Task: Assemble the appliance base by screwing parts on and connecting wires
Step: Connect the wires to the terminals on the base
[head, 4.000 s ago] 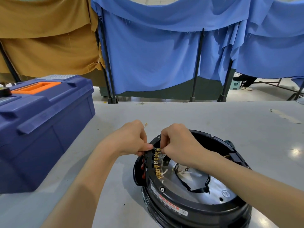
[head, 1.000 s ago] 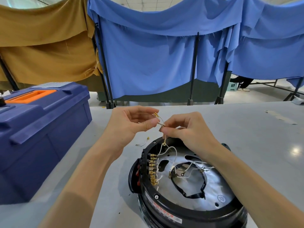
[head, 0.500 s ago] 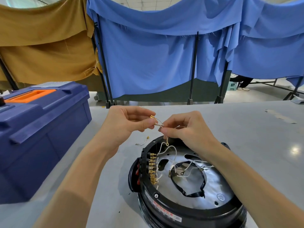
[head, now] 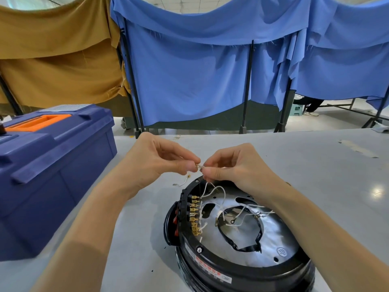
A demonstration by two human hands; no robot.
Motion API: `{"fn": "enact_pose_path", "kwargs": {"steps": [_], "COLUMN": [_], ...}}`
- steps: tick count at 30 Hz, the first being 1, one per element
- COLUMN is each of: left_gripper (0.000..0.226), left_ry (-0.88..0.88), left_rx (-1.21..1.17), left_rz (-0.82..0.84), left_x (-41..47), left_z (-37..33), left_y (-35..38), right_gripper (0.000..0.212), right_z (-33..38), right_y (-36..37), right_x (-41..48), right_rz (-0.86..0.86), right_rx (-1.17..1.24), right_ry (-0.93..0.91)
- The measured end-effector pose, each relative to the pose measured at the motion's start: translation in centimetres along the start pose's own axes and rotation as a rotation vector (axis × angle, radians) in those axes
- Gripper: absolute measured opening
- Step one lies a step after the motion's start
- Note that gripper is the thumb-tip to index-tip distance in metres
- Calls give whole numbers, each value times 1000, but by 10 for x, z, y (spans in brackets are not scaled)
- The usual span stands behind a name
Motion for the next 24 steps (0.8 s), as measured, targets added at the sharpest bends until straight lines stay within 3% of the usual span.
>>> {"fn": "enact_pose_path", "kwargs": {"steps": [6, 17, 20, 24], "left_gripper": [25, 29, 21, 8], "left_ry": [-104, -245, -305, -510], "left_rx": [19, 39, 134, 318], "left_rz": [38, 182, 148, 172], "left_x": [-1, -5, -6, -14], "left_z": [9, 22, 30, 57], "left_y": [4, 14, 6, 2], "right_gripper": [6, 4, 4, 4], "right_z": [2, 1, 2, -2], "right_y": [1, 19, 22, 30], "right_x": [0, 1, 2, 3], "right_rz": [-18, 160, 171, 197], "right_rx": [-135, -197, -286, -467], "right_ry": [15, -10, 4, 64]}}
Point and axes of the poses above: each hand's wrist, its own x-axis towards the middle knuckle, its own y-axis out of the palm, z = x × y, the point moved 10 cm from there along x, towards the middle knuckle, and after that the axes turned 10 degrees about z, right-handed, at the moved point
